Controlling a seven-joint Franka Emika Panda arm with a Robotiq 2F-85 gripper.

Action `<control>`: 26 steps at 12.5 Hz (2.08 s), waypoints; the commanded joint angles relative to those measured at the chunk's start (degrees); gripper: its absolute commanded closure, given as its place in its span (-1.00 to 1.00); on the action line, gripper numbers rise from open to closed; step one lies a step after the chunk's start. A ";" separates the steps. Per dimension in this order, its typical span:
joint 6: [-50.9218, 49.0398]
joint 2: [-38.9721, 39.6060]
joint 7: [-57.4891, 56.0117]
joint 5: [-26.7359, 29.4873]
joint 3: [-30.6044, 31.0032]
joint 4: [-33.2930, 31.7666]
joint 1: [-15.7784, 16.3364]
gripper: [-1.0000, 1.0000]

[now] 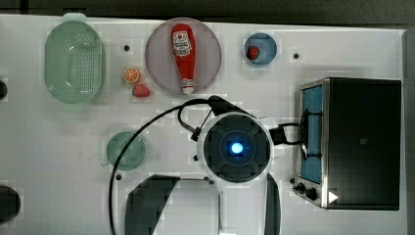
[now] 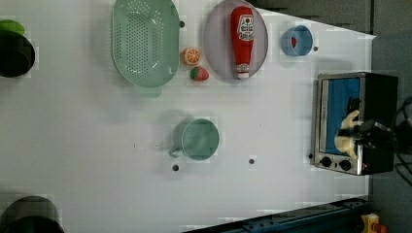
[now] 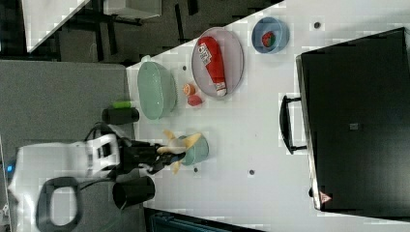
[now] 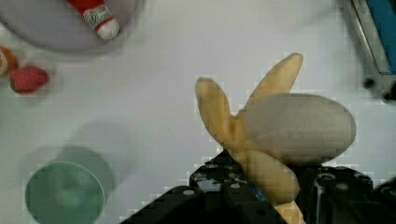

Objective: Pick Banana and place it in mug.

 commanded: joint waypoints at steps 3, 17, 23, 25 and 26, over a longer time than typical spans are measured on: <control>-2.39 1.84 14.61 2.39 9.53 1.87 3.05 0.34; 32.59 23.24 44.95 9.34 24.94 -8.41 3.93 0.09; 39.03 26.12 44.99 9.35 24.37 -8.21 3.90 -1.00; 39.02 23.89 44.99 9.41 23.69 -7.58 3.53 -1.00; 38.47 21.39 44.77 9.41 22.65 -7.12 3.08 -1.00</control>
